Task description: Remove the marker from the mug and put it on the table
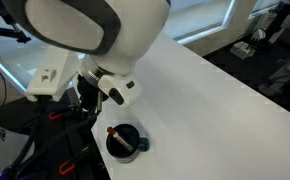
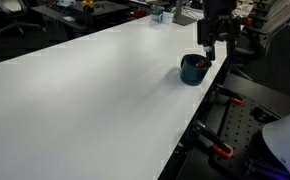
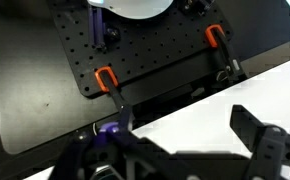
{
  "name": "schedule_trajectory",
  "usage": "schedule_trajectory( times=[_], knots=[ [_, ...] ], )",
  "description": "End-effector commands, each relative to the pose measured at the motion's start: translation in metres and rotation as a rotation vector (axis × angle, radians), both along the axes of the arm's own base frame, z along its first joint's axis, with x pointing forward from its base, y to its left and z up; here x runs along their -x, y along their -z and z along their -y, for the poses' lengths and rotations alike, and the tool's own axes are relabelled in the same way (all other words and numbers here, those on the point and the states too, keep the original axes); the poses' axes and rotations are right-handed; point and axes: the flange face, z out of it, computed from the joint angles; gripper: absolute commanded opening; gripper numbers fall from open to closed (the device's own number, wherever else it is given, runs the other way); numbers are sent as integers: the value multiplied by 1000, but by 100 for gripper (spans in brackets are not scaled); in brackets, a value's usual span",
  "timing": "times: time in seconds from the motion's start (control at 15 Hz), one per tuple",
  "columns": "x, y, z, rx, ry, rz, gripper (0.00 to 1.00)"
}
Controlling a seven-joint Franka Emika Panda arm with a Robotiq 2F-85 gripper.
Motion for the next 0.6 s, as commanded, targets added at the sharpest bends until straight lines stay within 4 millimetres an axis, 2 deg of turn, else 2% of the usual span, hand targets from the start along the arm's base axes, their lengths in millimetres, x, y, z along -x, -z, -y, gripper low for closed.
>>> schedule_trajectory(
  times=[0.0,0.33,0.4,0.53],
  knots=[
    [-6,7,12,8,20,-23,100],
    [-19,10,31,32,35,-32,100],
    [-10,9,22,14,28,-26,100],
    [-12,11,23,15,30,-29,100]
  ],
)
